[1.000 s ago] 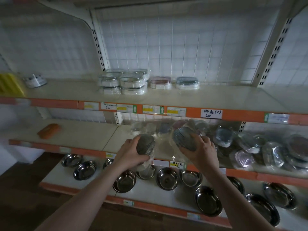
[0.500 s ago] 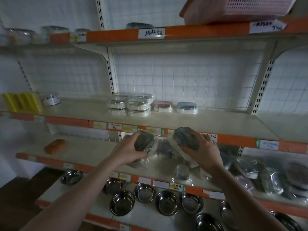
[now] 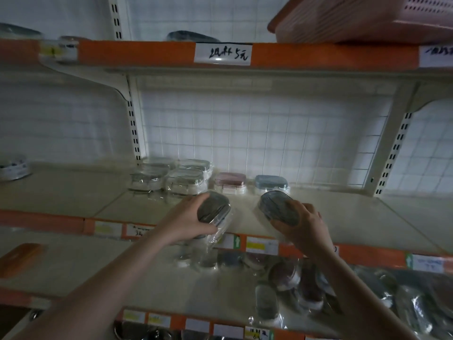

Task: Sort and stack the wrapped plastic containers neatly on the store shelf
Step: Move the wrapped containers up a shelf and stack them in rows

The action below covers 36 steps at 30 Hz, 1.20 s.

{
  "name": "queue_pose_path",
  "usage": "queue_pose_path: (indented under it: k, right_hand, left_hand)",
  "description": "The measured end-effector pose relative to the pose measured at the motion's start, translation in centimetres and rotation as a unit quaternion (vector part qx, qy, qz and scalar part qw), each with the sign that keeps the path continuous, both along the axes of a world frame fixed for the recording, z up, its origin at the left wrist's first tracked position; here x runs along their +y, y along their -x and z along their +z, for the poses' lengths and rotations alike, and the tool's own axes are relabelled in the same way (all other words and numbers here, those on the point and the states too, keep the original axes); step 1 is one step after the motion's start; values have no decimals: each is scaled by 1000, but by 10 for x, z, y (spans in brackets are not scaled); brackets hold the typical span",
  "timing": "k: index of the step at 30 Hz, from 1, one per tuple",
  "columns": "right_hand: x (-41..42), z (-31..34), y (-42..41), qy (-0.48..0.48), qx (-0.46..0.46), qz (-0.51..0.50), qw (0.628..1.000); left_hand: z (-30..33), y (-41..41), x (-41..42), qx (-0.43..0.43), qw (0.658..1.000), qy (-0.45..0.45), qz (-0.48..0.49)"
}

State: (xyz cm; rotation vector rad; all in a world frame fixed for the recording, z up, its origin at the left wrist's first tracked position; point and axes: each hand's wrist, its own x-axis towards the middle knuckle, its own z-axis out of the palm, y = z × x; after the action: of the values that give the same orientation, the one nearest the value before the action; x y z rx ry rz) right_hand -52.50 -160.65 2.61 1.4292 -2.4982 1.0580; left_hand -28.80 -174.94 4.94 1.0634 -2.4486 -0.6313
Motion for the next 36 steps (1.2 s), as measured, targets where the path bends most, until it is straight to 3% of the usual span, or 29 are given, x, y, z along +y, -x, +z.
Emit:
queue_pose_path:
  k: [10, 23, 36]
  right_hand:
    - [-45, 8, 75, -10, 30, -10, 999]
    - [-159, 39, 163, -78, 66, 161, 982]
    - [-211, 25, 207, -172, 87, 258, 947]
  left_hand:
    - [-1, 64, -42, -37, 999, 3, -21]
    - [3, 110, -63, -82, 996, -7, 16]
    - [0, 129, -86, -119, 992, 2, -34]
